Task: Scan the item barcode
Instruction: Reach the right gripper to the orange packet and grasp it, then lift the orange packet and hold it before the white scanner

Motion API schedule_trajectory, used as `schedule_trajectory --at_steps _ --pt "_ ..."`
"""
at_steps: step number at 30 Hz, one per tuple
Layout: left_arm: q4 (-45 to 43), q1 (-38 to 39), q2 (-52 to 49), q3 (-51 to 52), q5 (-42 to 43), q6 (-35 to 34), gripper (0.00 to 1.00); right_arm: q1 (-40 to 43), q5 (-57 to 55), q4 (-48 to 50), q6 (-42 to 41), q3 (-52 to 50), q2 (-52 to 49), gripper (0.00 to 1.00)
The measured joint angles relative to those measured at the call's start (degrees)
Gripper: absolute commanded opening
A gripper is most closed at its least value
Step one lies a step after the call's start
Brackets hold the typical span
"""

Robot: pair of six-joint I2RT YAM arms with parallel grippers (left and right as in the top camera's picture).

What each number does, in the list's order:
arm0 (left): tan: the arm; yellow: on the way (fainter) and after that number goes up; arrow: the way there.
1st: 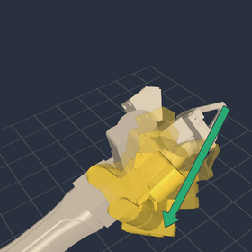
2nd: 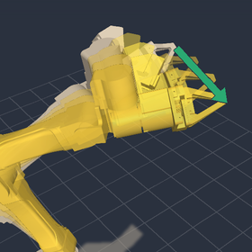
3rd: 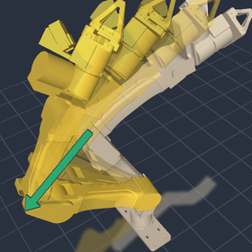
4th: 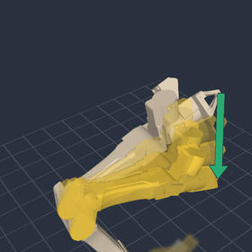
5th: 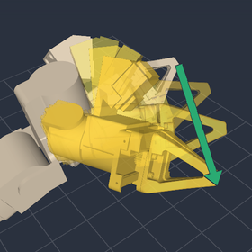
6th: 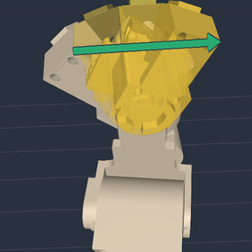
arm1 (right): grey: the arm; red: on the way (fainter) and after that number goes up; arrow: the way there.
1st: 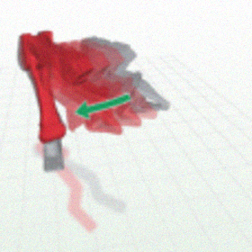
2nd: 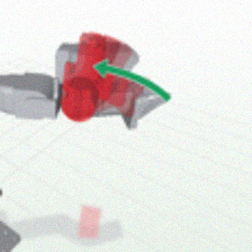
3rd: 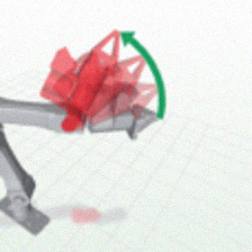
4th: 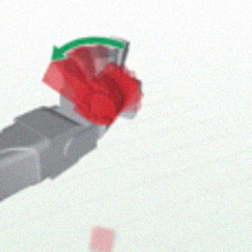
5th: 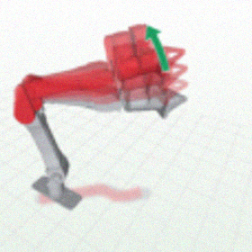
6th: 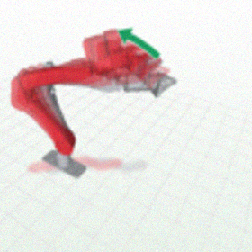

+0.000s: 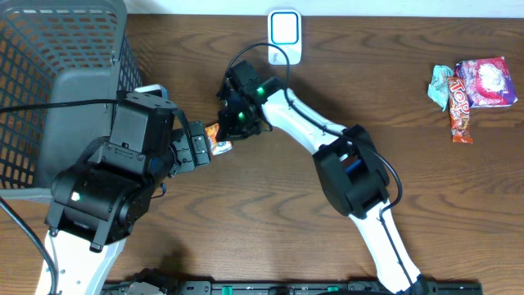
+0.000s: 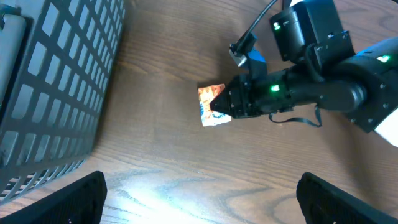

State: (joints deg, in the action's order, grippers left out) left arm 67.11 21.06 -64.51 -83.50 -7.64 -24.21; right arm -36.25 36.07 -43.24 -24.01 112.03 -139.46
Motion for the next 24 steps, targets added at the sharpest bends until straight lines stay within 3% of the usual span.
schedule_trajectory --at_steps 6,10,18,24 --pt "-0.02 0.00 0.00 0.00 0.00 0.00 0.98 7.37 25.42 -0.20 3.87 0.02 0.00 0.01" --pt "0.00 0.00 0.00 0.00 0.00 0.00 0.98 12.13 33.68 -5.46 7.89 0.07 0.00 0.01" --pt "-0.02 0.00 0.00 0.00 0.00 0.00 0.98 12.50 30.91 -9.51 12.55 0.09 0.00 0.01" --pt "0.00 0.00 0.00 0.00 0.00 0.00 0.98 12.26 11.39 -13.79 11.65 4.33 0.76 0.01"
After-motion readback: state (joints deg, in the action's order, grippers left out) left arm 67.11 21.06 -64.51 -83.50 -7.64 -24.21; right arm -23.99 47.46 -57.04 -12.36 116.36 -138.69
